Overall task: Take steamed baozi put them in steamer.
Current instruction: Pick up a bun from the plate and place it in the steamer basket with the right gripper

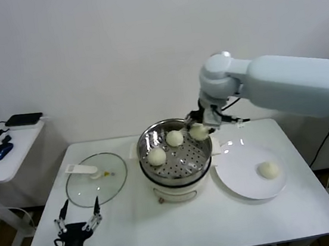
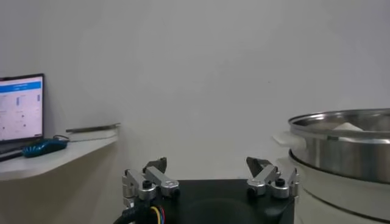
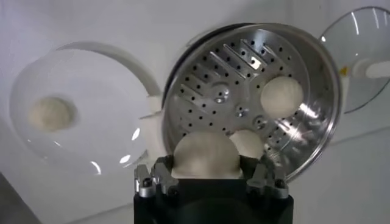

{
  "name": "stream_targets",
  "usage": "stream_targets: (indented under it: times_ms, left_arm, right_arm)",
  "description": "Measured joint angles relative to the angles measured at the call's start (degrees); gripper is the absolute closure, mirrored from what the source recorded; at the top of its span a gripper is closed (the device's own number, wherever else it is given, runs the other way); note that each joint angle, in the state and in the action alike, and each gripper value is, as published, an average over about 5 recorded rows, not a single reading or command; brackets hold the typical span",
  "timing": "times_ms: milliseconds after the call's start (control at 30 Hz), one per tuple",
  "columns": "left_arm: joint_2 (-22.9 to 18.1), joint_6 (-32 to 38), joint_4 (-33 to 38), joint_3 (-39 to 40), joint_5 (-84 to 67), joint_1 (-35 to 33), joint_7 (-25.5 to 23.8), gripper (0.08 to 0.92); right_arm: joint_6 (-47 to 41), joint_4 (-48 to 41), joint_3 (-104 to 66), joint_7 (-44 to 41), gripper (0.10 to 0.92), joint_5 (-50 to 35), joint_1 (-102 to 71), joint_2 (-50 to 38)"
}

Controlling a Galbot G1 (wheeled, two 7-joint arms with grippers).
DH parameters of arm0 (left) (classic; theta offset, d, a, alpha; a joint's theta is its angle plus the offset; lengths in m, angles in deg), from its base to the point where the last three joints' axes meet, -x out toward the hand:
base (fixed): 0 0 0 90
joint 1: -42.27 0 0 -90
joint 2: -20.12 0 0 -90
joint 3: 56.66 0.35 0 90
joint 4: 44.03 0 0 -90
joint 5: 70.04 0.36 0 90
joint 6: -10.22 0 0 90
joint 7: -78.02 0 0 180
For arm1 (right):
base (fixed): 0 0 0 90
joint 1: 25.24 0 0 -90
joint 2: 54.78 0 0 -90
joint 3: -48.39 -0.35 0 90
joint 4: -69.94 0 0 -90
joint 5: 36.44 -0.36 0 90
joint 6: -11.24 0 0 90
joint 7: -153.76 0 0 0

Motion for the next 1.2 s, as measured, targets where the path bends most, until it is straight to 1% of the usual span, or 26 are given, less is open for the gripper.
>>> stream_targets:
  times_ms: [233,533,1200]
  left_arm:
    - [-0.01,-0.42,0.08,-0.12,0.16,0.25,0.0,0.177]
    - [-0.16,-0.91,-0.5,-0.02,0.72,0.58,0.02,0.177]
    - [-0.47,-0.84,-1.2,-0.14,0.85,0.09,0.08,0.177]
  right_arm:
    - [0.39,-1.92,-1.76,0.0,0.313,3.03,-4.2,4.83]
    - [-0.1,-2.24,-2.38,0.0,0.313,4.51,-8.88,8.76]
    - [-0.19,-2.98,-2.51,0.1,0.307,5.51,-13.59,10.34]
